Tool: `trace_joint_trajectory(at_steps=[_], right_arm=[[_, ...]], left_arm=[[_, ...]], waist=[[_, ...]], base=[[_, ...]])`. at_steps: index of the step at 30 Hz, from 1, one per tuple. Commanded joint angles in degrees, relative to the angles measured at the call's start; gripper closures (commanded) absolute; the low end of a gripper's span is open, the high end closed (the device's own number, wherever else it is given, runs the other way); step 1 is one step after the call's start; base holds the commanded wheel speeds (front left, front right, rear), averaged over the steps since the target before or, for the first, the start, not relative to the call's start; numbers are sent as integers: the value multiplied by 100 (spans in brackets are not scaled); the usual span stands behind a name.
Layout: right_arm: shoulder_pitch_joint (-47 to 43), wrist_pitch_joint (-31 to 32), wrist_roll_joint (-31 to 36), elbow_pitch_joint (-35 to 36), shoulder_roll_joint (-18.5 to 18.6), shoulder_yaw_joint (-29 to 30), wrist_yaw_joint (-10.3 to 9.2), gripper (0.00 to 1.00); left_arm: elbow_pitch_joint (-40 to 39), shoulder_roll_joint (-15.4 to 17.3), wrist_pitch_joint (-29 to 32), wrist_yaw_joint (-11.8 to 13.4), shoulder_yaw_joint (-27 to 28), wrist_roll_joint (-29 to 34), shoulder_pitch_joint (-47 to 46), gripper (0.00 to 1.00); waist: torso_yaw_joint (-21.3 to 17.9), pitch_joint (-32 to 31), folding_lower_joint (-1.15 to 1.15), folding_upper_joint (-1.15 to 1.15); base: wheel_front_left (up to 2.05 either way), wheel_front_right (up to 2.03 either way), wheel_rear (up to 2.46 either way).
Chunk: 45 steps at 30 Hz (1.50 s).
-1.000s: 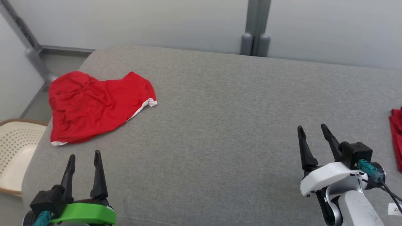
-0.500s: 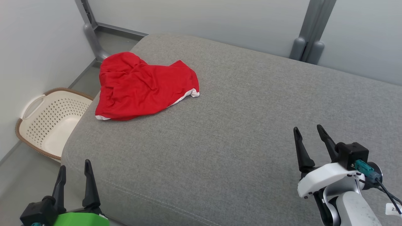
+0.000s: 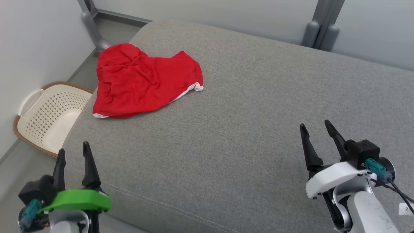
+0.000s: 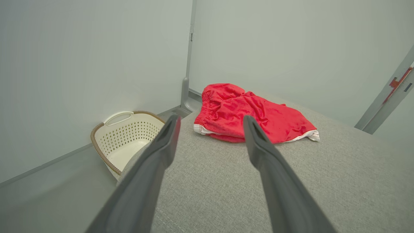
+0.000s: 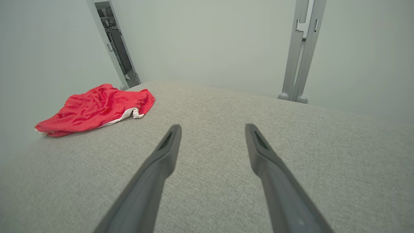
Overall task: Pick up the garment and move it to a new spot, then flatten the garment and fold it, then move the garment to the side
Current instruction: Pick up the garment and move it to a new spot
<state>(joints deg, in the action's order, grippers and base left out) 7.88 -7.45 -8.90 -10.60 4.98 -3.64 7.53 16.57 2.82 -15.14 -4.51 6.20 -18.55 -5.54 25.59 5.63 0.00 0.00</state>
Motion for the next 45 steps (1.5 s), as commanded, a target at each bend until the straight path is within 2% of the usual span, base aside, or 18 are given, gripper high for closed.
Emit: trace_joint_trajectory(at_steps=[1, 7, 16, 20, 25, 30, 31, 32, 35, 39, 43, 45], right_arm=[[123, 61, 58, 107, 89, -11, -7, 0], [425, 344, 105, 583, 327, -188, -7, 0], [905, 632, 83, 1330, 605, -483, -7, 0], [1004, 672, 62, 1577, 647, -579, -7, 0], [1053, 650, 72, 1751, 644, -628, -7, 0], [1104, 558, 54, 1719, 610, -625, -7, 0], [1105, 517, 59, 1699, 593, -611, -7, 0], [1097, 495, 56, 1673, 569, -604, -7, 0], [1061, 414, 40, 1573, 537, -570, -7, 0], [998, 304, 14, 1380, 445, -540, -7, 0], [908, 153, -37, 1132, 334, -523, -7, 0], [856, 79, -70, 1002, 282, -511, -7, 0]], left_arm=[[251, 14, 9, 6, 13, -149, -373, 0], [1355, 154, 340, -12, 233, -584, -1828, 0], [2702, 719, 1334, 29, 763, -1334, -3559, 0], [3220, 1001, 1922, 185, 973, -1628, -4062, 0], [3635, 1302, 2768, 537, 1139, -1864, -4404, 0], [3823, 1360, 3395, 639, 1108, -1933, -4454, 0], [3842, 1344, 3491, 625, 1056, -1907, -4420, 64], [3827, 1343, 3550, 598, 1036, -1907, -4390, 100], [3806, 1346, 3719, 491, 972, -1922, -4278, 100], [3519, 1589, 3661, 277, 1002, -1979, -4319, 100], [2919, 1911, 3588, 136, 1042, -1992, -4469, 100], [2530, 1951, 3650, 84, 1005, -2003, -4524, 100]], waist=[[-229, 388, 0, 0], [-714, 1130, 0, 0], [-1544, 2240, 0, 0], [-1829, 2587, 0, 0], [-2070, 2899, 0, 0], [-2219, 2984, 0, 0], [-2238, 2966, 0, 0], [-2255, 2932, 0, 0], [-2281, 2784, 0, 0], [-2290, 2453, 0, 0], [-2321, 1993, 0, 0], [-2358, 1742, 0, 0]], base=[[0, 0, 0], [0, 0, 0], [0, 0, 0], [0, 0, 0], [0, 0, 0], [0, 0, 0], [0, 0, 0], [0, 0, 0], [0, 0, 0], [0, 0, 0], [0, 0, 0], [0, 0, 0]])
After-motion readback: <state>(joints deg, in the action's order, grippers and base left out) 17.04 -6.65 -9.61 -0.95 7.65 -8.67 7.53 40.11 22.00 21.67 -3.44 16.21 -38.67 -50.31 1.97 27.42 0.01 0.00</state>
